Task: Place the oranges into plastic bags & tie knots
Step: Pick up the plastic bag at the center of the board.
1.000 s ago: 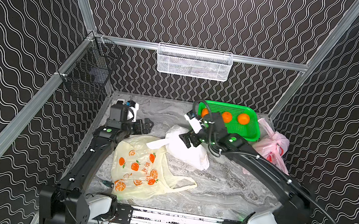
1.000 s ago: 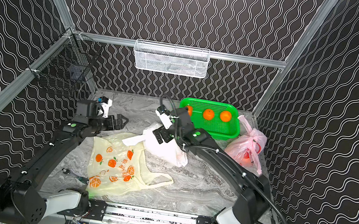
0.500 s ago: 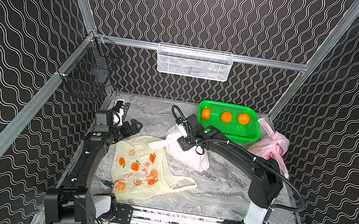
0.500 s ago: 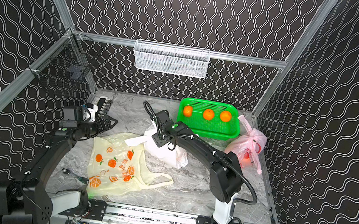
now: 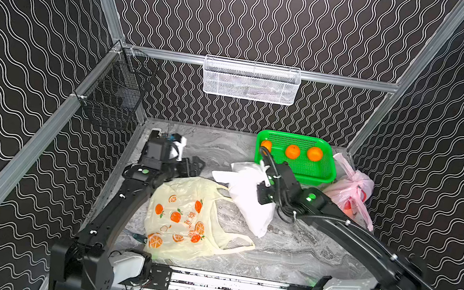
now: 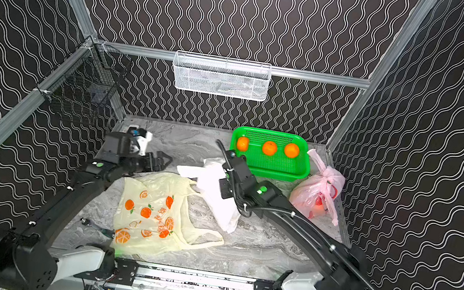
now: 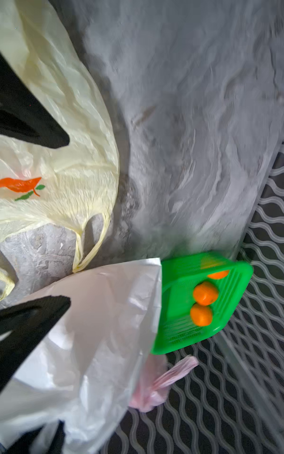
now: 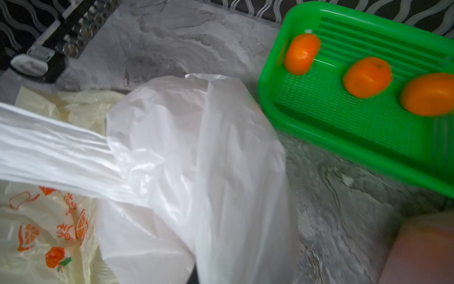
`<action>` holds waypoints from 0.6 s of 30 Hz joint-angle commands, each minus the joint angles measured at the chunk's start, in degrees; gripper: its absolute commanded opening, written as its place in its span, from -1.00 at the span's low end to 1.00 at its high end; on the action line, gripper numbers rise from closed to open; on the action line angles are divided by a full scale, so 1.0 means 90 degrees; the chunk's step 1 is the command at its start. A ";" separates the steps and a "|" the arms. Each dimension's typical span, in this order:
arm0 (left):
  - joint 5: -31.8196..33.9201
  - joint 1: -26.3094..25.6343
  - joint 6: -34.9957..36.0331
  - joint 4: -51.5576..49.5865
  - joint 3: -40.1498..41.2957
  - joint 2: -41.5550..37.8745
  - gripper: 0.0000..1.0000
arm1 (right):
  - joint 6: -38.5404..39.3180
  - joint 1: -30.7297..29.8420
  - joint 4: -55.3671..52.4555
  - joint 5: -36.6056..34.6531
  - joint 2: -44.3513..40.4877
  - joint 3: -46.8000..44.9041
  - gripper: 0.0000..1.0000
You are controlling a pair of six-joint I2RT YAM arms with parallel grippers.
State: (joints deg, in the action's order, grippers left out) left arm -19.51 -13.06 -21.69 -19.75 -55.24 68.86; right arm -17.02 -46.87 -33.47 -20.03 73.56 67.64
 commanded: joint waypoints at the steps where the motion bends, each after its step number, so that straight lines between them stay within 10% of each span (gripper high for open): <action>1: 0.0463 -0.0524 0.0228 0.0334 0.0046 0.0219 0.95 | -0.1335 -0.0010 -0.0509 -0.0747 -0.0525 -0.0255 -0.92; 18: 0.1581 -0.3140 0.0445 0.0749 -0.0516 0.1195 0.98 | -0.6940 -0.0008 -0.5224 -0.4473 -0.2147 0.0173 -1.00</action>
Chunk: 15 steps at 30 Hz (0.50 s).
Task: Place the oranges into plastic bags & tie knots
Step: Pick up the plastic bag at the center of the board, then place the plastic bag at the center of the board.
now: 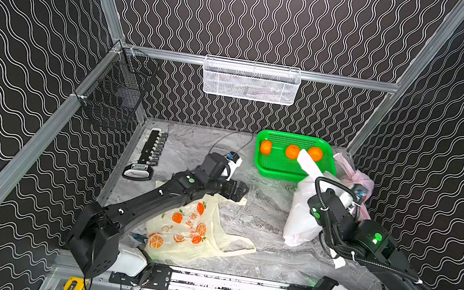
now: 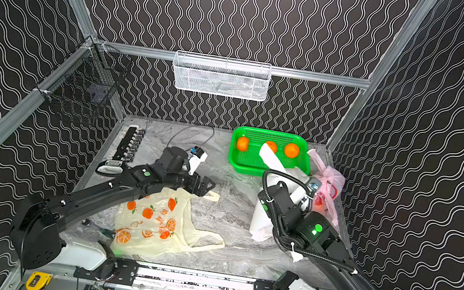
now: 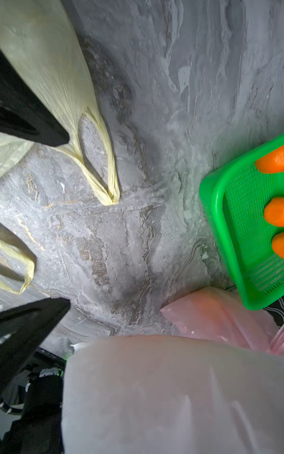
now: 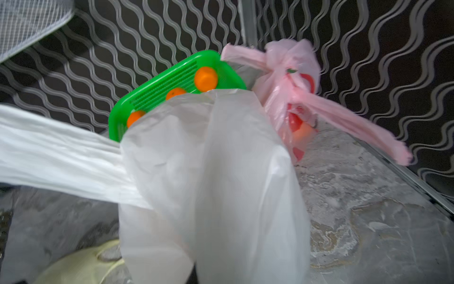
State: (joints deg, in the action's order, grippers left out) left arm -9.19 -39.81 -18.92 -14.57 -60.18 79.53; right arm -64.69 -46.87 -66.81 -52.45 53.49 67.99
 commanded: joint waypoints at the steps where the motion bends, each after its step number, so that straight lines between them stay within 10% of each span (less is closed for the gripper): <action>1: 0.0477 -0.0288 0.0124 0.0190 0.0054 0.0011 0.98 | -0.2003 -0.0004 -0.1931 -0.1003 0.0177 0.0185 -1.00; 15: 0.0746 -0.0977 -0.0221 0.0240 0.0177 0.0272 0.98 | -0.1425 0.1403 -0.0985 -0.0689 0.0251 -0.1164 -0.97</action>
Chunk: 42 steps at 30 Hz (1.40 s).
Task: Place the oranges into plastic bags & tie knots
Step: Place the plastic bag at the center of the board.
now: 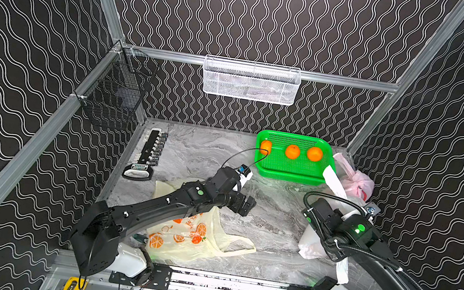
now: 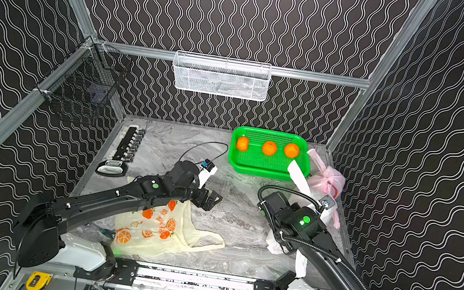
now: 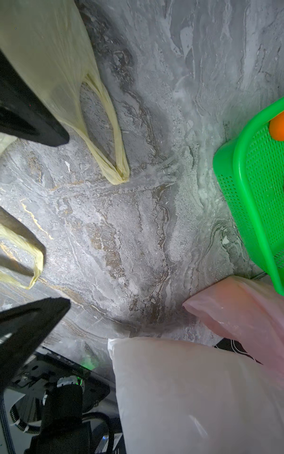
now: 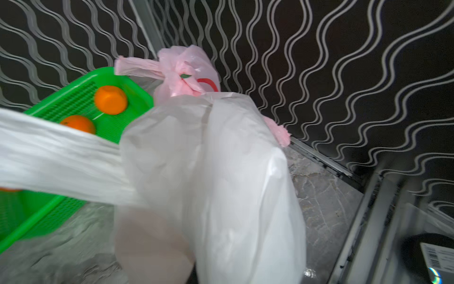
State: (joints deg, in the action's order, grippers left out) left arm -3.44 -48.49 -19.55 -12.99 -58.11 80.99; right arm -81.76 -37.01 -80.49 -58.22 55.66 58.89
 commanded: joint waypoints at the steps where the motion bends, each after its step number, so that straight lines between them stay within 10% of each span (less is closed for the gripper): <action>1: 0.0127 -0.0013 -0.0171 -0.0045 -0.0136 0.0195 0.98 | 0.0787 0.0515 0.0909 0.0091 -0.0015 -0.0447 -0.89; 3: 0.0175 -0.0005 -0.0109 -0.0319 -0.0379 0.0428 0.98 | 0.1638 0.1000 0.1869 0.0609 -0.0148 -0.0838 -0.48; 6: 0.0169 -0.0003 -0.0095 -0.0528 -0.0632 0.0661 0.98 | 0.2254 0.1279 0.2587 0.0881 -0.0360 -0.1162 0.82; 7: 0.0142 -0.0003 -0.0098 -0.0537 -0.0666 0.0695 0.98 | 0.2384 0.1292 0.2632 0.0866 -0.0374 -0.1131 0.98; 22: 0.0334 0.0239 -0.0053 -0.0964 -0.1278 0.0861 0.98 | 0.5280 0.1298 0.2445 0.0793 -0.0271 0.1053 0.98; 26: 0.0615 0.0526 -0.0248 -0.1330 -0.1166 0.0590 0.97 | 0.6758 0.1293 0.4126 0.2883 -0.0230 0.1185 0.99; 33: 0.2062 0.0670 -0.0859 -0.3146 -0.0864 -0.0033 0.88 | 0.6413 0.1289 0.6093 0.6817 0.0815 0.0768 0.83; 42: 0.1896 0.0077 -0.2549 -0.4722 0.0058 -0.0782 0.88 | 0.5211 0.1294 0.7117 0.8299 0.2277 0.0066 0.73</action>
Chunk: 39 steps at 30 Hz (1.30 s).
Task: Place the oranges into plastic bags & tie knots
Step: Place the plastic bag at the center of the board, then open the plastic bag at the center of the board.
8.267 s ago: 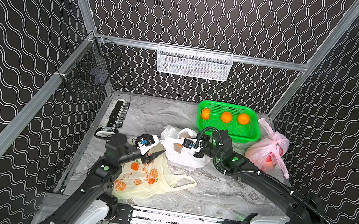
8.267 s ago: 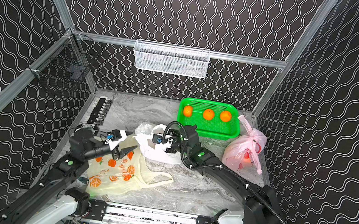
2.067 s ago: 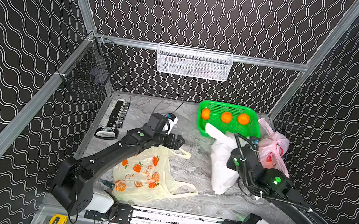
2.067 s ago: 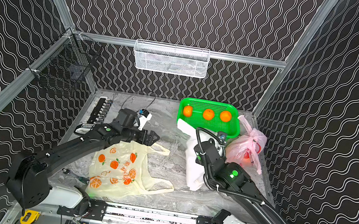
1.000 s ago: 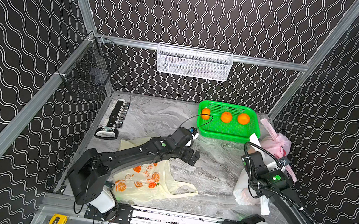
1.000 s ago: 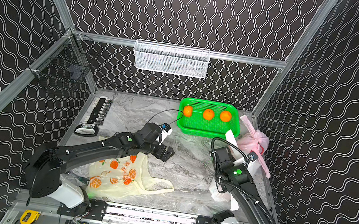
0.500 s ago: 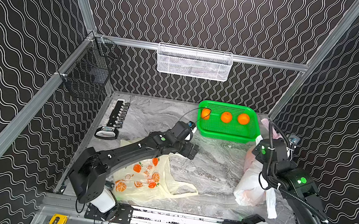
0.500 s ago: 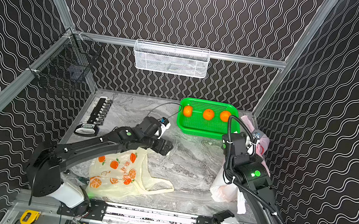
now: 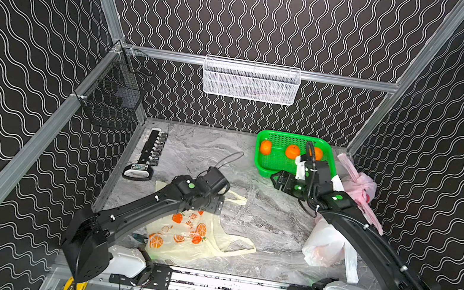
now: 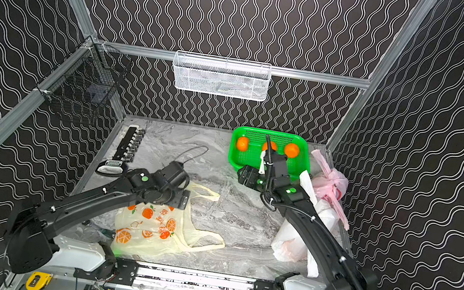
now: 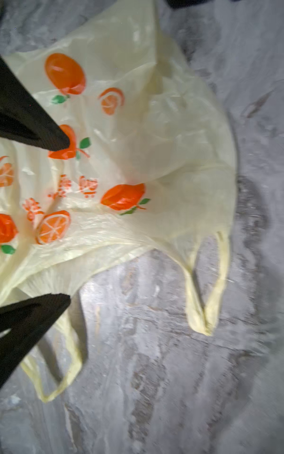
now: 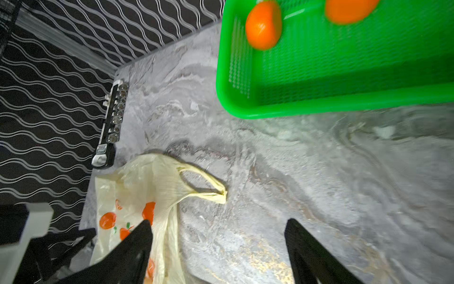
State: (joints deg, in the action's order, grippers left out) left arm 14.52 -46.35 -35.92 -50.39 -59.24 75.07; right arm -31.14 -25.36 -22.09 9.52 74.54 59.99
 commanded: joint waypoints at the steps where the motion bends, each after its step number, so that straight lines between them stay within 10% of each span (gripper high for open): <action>1: -0.0267 -0.0208 -0.0840 -0.0491 0.0303 -0.0132 0.86 | -0.0417 -0.0001 0.0715 0.0848 0.0276 -0.0106 0.71; 32: -0.1149 0.0617 -0.0289 0.2197 0.1013 0.1647 0.30 | -0.0078 0.0004 0.0462 0.1047 0.0450 -0.0208 0.43; 39: -0.1087 0.0611 -0.0246 0.2233 0.1094 0.1713 -0.27 | -0.0123 -0.0003 0.0354 0.0807 0.0340 -0.0219 0.35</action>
State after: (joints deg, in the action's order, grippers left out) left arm 4.51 -40.91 -38.79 -30.94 -49.56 91.02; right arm -32.08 -25.34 -18.70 18.35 78.54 57.69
